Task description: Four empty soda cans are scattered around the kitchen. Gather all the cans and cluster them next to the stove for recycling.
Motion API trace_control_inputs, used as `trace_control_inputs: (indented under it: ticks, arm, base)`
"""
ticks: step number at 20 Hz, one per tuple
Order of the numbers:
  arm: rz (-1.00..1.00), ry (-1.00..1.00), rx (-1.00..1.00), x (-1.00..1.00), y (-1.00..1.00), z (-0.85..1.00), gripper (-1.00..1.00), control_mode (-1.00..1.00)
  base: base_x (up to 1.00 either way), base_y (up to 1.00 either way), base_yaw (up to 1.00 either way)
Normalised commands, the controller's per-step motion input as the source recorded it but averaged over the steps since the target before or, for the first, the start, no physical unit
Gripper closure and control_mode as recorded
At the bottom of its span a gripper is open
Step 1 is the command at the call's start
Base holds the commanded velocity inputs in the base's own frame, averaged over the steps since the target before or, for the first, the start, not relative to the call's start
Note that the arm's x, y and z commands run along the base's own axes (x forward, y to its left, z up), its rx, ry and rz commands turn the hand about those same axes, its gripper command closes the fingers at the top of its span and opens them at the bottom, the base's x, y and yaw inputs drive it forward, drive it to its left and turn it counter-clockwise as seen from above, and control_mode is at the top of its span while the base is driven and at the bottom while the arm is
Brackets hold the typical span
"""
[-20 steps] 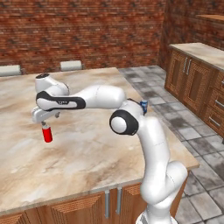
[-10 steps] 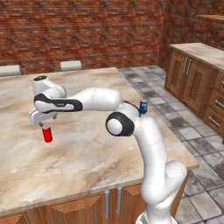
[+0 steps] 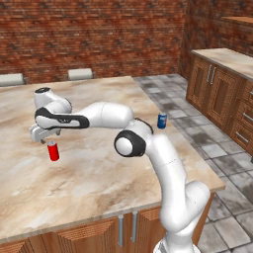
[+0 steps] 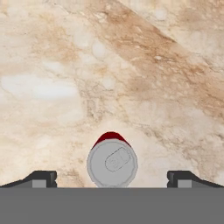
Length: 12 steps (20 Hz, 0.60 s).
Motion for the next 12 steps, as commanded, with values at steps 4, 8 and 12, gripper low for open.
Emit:
trace_control_inputs:
  ticks: [4,8,12]
  arm:
    - [0.00,0.04,-0.02,0.07,0.00,-0.05,-1.00,-1.00]
    - [0.00,0.04,-0.03,0.00,0.00,-0.08,-1.00,-1.00]
    - [0.00,0.06,-0.03,0.00,-0.01,-0.02,-1.00,-1.00]
  base:
    - [0.00,0.00,0.00]
    - [0.00,0.00,0.00]
    - [0.00,0.00,0.00]
